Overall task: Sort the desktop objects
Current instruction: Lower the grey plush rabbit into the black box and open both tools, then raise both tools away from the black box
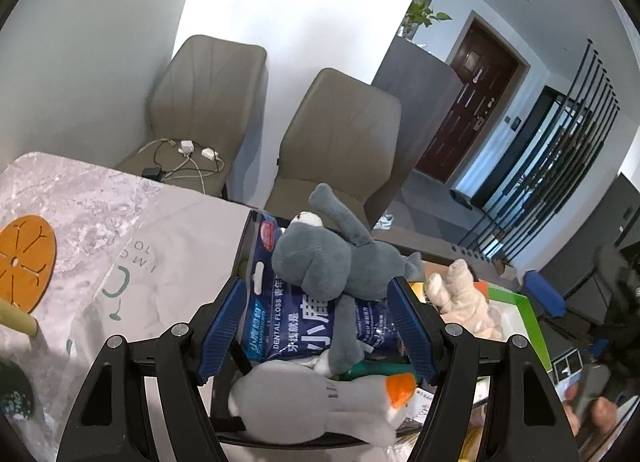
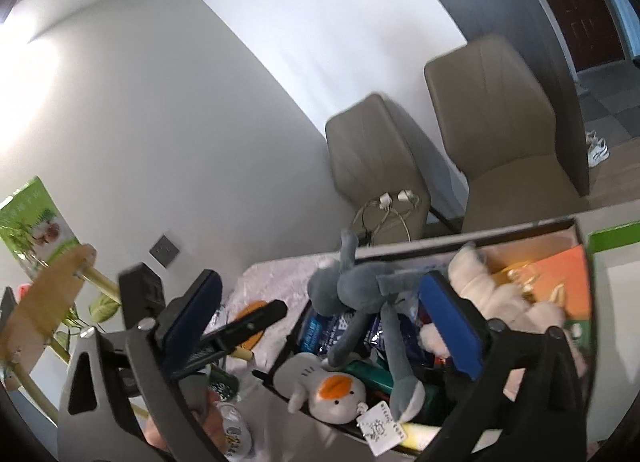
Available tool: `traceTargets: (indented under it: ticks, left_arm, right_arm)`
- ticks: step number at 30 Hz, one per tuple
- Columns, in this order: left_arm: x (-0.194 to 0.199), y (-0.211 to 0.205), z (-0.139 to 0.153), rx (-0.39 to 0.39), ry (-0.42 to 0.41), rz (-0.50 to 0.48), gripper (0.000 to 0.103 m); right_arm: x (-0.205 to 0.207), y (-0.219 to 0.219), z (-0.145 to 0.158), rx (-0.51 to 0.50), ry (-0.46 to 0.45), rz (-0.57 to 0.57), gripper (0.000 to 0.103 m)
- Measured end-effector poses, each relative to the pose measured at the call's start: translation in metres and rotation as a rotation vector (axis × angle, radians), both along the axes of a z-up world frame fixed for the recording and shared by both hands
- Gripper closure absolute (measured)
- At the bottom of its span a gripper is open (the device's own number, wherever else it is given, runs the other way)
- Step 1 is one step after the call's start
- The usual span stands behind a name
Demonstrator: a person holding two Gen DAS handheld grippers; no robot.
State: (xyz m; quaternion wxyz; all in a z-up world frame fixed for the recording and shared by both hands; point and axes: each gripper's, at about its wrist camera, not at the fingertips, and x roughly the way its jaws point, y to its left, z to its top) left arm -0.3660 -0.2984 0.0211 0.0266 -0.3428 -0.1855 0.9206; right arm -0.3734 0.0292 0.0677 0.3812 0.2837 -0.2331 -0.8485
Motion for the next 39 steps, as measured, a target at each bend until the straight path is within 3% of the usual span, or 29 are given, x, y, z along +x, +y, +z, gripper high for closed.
traceTargets:
  ticks: [5, 11, 14, 15, 21, 27, 39]
  left_arm:
    - [0.006, 0.007, 0.009, -0.005, 0.022, -0.014, 0.022]
    - [0.022, 0.018, 0.028, -0.034, 0.068, -0.009, 0.022]
    - [0.034, 0.023, 0.041, -0.023, 0.124, -0.014, 0.003]
    - [0.038, 0.024, 0.044, -0.015, 0.145, -0.02, 0.001]
    - [0.058, 0.039, 0.065, -0.028, 0.223, -0.045, 0.001]
    - [0.065, 0.057, 0.07, -0.056, 0.222, -0.057, 0.001]
    - [0.096, 0.085, 0.075, -0.089, 0.232, -0.084, 0.001]
  right_arm:
    - [0.012, 0.011, 0.016, -0.012, 0.033, -0.015, 0.0]
    - [0.028, 0.017, 0.028, -0.027, 0.068, 0.003, 0.0]
    - [0.036, 0.02, 0.035, -0.03, 0.091, 0.007, 0.0]
    - [0.041, 0.022, 0.039, -0.024, 0.103, 0.008, 0.0]
    - [0.074, 0.029, 0.063, 0.068, 0.202, -0.023, 0.0]
    - [0.101, 0.048, 0.078, 0.056, 0.264, -0.042, 0.0]
    - [0.133, 0.093, 0.076, 0.04, 0.263, -0.121, 0.0]
